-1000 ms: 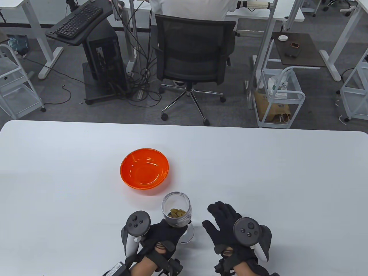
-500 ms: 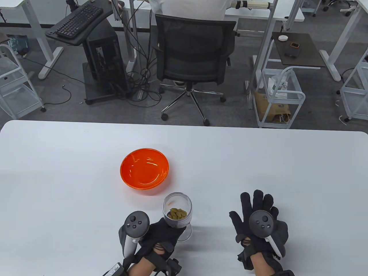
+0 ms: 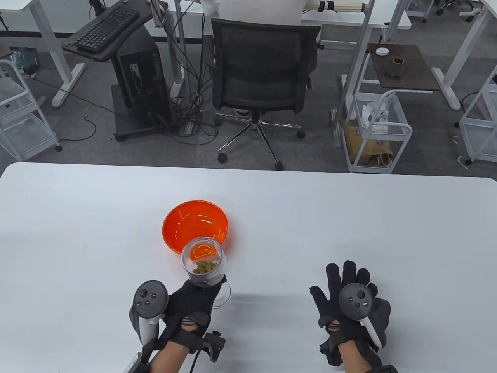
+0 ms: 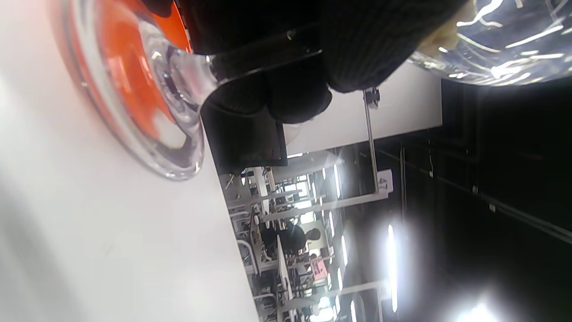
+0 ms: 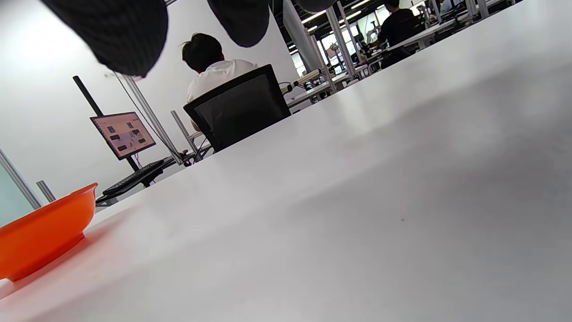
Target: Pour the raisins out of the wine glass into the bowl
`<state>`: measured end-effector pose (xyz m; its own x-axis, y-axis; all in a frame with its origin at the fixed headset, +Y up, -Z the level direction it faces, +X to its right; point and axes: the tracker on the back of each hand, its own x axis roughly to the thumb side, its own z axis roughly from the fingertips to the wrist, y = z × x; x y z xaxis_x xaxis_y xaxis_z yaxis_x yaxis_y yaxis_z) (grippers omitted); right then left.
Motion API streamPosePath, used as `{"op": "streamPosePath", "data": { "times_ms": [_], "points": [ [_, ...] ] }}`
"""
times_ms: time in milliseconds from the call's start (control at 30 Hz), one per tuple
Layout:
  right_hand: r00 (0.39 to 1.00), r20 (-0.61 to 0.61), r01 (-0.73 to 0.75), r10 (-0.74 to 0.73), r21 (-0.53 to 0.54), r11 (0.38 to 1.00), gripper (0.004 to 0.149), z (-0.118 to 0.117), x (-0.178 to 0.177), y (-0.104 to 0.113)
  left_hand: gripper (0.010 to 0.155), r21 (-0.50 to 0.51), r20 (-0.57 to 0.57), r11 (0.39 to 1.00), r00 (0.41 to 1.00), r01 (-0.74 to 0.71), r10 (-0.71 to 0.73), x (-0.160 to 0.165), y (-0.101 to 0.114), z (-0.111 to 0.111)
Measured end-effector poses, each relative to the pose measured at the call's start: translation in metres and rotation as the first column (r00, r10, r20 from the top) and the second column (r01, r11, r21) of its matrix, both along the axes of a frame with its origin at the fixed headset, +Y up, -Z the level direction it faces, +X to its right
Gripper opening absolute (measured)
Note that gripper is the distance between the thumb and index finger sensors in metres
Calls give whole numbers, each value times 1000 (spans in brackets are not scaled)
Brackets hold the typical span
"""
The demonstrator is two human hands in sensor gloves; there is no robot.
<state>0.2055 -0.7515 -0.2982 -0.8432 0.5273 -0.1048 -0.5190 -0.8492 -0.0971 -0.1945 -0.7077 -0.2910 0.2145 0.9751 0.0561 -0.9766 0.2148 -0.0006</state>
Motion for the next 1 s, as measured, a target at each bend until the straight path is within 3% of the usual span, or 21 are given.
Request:
{"op": "streamPosePath", "data": {
  "times_ms": [267,533,867,1000],
  "points": [
    [1000,-17,11,-11,-6,1000,74,0,-2,-1,52,-8,-187,1000,982,-18,16,-47,6,-9],
    [999,-32,14,-14,-5,1000,74,0,-5,-2,53,-79,-347,997,938,-6,-22,-88,-5,-22],
    [998,-41,37,-37,-3,999,74,-2,-7,-1,53,-151,-435,985,889,87,-145,-102,-13,-42],
    [998,-50,47,-47,0,999,74,-2,-9,-1,53,-181,-452,957,845,229,-287,-105,-9,-59]
  ]
}}
